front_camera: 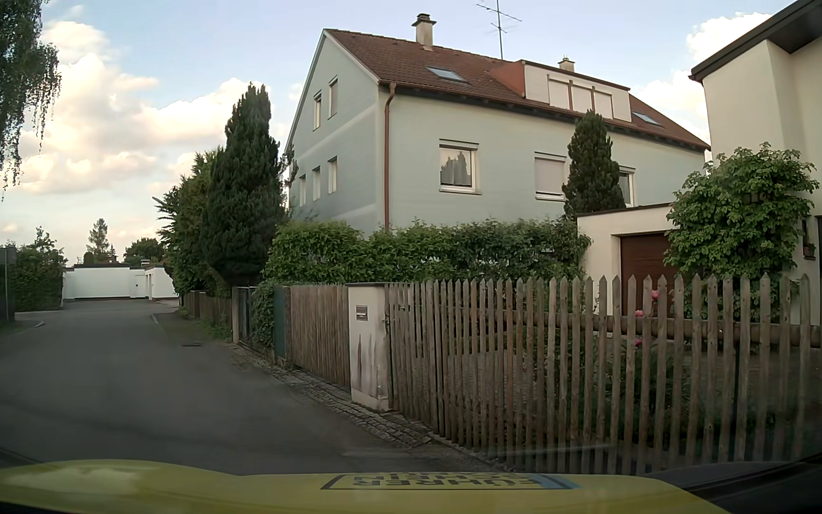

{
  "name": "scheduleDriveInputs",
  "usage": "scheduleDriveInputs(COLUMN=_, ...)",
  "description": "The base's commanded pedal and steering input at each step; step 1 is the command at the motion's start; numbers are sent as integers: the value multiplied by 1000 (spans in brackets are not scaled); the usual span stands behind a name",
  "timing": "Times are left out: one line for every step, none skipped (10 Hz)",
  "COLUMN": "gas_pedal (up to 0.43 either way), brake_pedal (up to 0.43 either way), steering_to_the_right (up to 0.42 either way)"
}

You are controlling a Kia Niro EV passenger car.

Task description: Follow the waypoints while adhering to traffic rules and regulations

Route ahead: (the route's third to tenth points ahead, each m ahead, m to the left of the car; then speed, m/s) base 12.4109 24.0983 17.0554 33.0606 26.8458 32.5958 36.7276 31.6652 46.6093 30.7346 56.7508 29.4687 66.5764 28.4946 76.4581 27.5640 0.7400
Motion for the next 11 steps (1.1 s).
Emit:
scheduleDriveInputs(gas_pedal=0, brake_pedal=18, steering_to_the_right=-752)
scheduleDriveInputs(gas_pedal=0, brake_pedal=12, steering_to_the_right=-748)
scheduleDriveInputs(gas_pedal=0, brake_pedal=6, steering_to_the_right=-744)
scheduleDriveInputs(gas_pedal=0, brake_pedal=6, steering_to_the_right=-740)
scheduleDriveInputs(gas_pedal=0, brake_pedal=0, steering_to_the_right=-733)
scheduleDriveInputs(gas_pedal=0, brake_pedal=0, steering_to_the_right=-727)
scheduleDriveInputs(gas_pedal=0, brake_pedal=0, steering_to_the_right=-722)
scheduleDriveInputs(gas_pedal=0, brake_pedal=0, steering_to_the_right=-716)
scheduleDriveInputs(gas_pedal=0, brake_pedal=0, steering_to_the_right=-711)
scheduleDriveInputs(gas_pedal=0, brake_pedal=6, steering_to_the_right=-706)
scheduleDriveInputs(gas_pedal=0, brake_pedal=12, steering_to_the_right=-699)
